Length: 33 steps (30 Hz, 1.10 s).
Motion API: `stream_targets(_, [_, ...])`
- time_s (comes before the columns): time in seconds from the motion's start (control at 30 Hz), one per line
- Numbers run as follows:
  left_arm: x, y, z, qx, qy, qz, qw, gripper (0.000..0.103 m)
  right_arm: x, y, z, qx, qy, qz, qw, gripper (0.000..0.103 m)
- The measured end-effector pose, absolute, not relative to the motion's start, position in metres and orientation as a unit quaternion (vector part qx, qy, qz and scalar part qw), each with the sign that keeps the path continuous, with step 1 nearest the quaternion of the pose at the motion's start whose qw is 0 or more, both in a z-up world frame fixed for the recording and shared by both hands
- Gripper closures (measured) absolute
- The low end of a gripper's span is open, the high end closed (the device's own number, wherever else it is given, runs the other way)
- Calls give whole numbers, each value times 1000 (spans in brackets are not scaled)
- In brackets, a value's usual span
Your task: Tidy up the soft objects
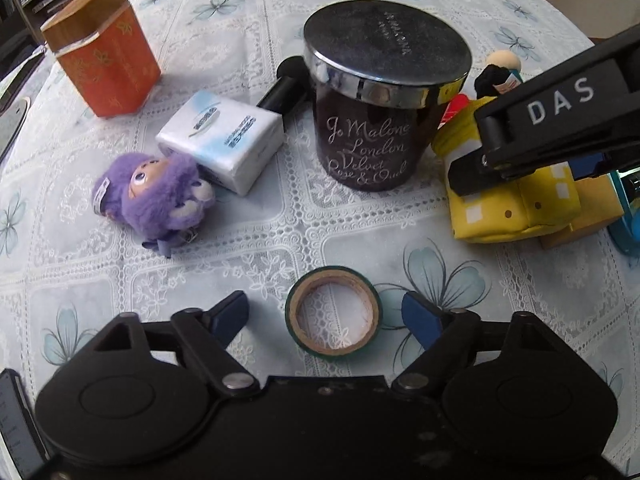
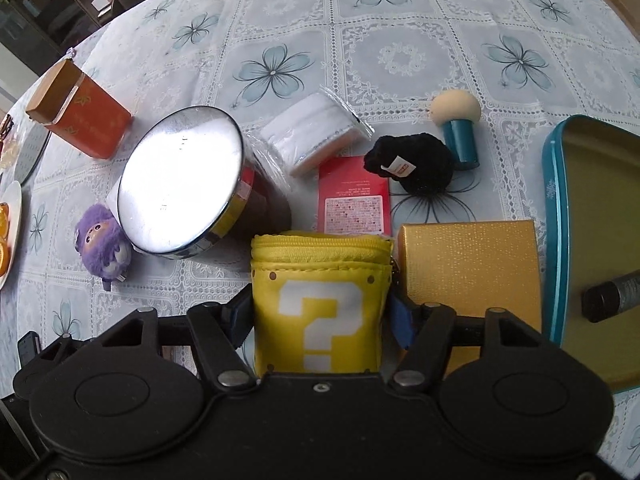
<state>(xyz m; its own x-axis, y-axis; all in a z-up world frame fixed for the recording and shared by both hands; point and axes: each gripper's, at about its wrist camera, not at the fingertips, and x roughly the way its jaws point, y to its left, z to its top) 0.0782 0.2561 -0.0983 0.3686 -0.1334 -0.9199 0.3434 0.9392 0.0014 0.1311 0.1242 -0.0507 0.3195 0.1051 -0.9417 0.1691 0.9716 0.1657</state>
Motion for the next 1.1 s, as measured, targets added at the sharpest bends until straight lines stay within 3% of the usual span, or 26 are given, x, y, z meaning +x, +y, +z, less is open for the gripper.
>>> stream_targets(0.17, [83, 250, -97, 91, 534, -142, 829, 30, 129, 125, -50, 111, 578, -15, 809, 45])
stream_targets(0.27, [85, 250, -93, 90, 529, -142, 832, 54, 126, 125, -45, 107, 569, -11, 815, 46])
stream_targets(0.33, [86, 253, -90, 77, 536, -148, 827, 61, 123, 125, -38, 99, 560, -8, 823, 47])
stream_targets(0.7, [66, 273, -53, 23, 544, -107, 832, 64, 94, 117, 5, 95, 517, 54, 849, 47])
stream_targets(0.73, [65, 274, -51, 21, 544, -103, 832, 75, 90, 115, 10, 98, 514, 62, 850, 47])
stream_targets(0.77, [62, 274, -47, 19, 544, -101, 832, 77, 86, 113, 15, 101, 509, 72, 852, 47])
stream_targets(0.93, [50, 265, -43, 18, 542, -81, 837, 75, 71, 93, 31, 113, 491, 100, 858, 47])
stream_targets(1.0, [45, 261, -45, 18, 541, -74, 838, 61, 67, 85, 32, 117, 488, 105, 859, 47])
stream_targets(1.07, [41, 258, -47, 20, 535, -72, 841, 39, 63, 79, 32, 117, 487, 108, 859, 47])
stream_targets(1.1, [42, 256, -51, 27, 533, -68, 843, 38, 62, 78, 31, 117, 487, 108, 859, 47])
